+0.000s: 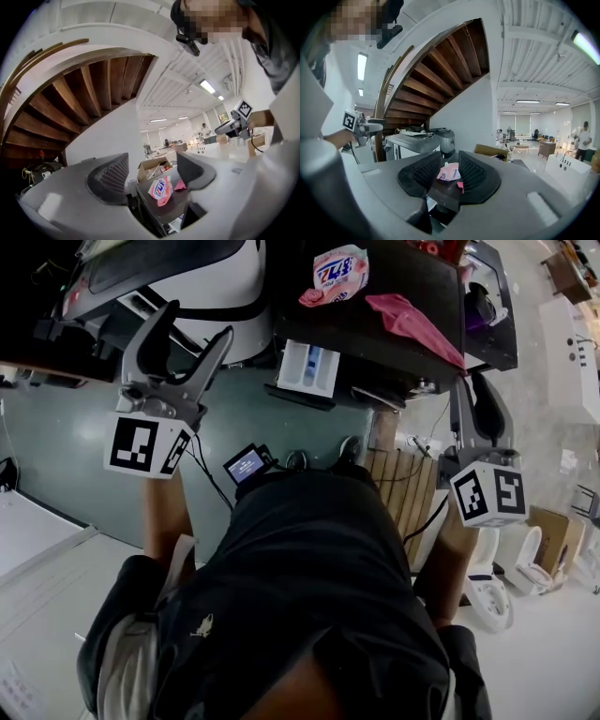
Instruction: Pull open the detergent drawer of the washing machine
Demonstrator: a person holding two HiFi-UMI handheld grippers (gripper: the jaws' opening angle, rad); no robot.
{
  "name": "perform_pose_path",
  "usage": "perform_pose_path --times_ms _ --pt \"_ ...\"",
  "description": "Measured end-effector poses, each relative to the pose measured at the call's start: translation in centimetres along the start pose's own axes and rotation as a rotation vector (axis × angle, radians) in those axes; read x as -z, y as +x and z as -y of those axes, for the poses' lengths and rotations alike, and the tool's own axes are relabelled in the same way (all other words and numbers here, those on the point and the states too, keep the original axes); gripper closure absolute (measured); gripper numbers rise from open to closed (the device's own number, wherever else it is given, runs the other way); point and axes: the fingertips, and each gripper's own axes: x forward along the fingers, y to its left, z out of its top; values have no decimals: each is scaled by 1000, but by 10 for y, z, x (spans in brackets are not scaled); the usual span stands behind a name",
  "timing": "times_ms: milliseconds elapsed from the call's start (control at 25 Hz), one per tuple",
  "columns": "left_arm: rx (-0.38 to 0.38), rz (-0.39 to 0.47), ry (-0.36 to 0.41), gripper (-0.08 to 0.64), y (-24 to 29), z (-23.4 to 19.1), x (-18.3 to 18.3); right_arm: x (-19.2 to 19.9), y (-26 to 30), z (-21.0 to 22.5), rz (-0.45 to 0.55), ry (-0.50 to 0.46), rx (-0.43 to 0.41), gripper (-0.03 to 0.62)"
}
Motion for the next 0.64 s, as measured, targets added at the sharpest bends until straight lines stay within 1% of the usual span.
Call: perform_pose_path --times_ms 200,640 --pt "57 -5 5 187 7 14 3 1 -3 4 -6 -5 15 474" --pt "76 -32 -32 186 11 13 21 3 3 3 -15 -2 18 474"
